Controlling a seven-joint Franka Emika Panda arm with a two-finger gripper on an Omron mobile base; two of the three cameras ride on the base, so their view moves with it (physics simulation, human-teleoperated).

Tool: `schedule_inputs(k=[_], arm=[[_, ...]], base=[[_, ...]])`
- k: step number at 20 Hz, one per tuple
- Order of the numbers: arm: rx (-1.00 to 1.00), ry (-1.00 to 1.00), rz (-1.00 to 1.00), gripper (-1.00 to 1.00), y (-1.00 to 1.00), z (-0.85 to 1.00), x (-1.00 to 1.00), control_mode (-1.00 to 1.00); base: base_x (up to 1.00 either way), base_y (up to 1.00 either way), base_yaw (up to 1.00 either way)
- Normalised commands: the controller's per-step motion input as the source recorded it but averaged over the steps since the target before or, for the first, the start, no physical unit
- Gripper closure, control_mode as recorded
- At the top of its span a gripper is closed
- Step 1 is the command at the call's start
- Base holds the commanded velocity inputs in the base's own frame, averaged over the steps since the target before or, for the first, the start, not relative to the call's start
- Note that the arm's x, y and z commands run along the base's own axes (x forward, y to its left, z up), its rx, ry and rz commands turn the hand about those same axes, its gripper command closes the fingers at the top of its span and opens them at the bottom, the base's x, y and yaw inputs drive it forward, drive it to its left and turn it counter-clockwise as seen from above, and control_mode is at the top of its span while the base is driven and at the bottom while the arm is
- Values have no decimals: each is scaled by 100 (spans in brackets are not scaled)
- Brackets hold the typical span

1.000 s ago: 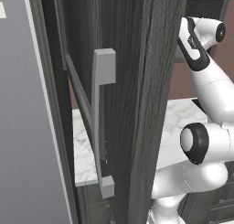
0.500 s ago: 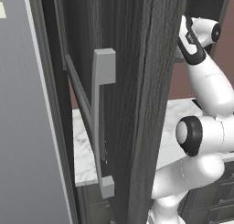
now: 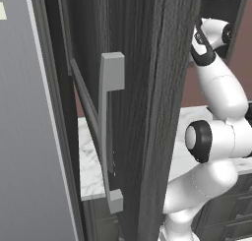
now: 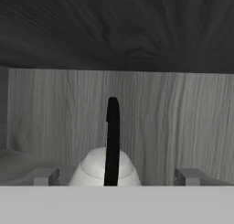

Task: Pick the kettle from the cabinet and place it on a stove burner. Then pick the pot from the counter and place it on another stove burner. Finally, turn both burners on.

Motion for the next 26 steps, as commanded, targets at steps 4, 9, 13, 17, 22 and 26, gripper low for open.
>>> schedule_inputs(k=[4,9,13,17,22,26], arm=[[0,0,0,-100,17,0,14,-100],[0,0,1,-100,0,0,14,-100],[0,0,2,-100,0,0,9,-100],[0,0,1,100,0,0,8,-100],[0,0,0,100,2,0,3,-100],[0,0,0,100,0,0,0,-100]], base=[[0,0,0],[0,0,0],[0,0,0],[0,0,0],[0,0,0],[0,0,0]])
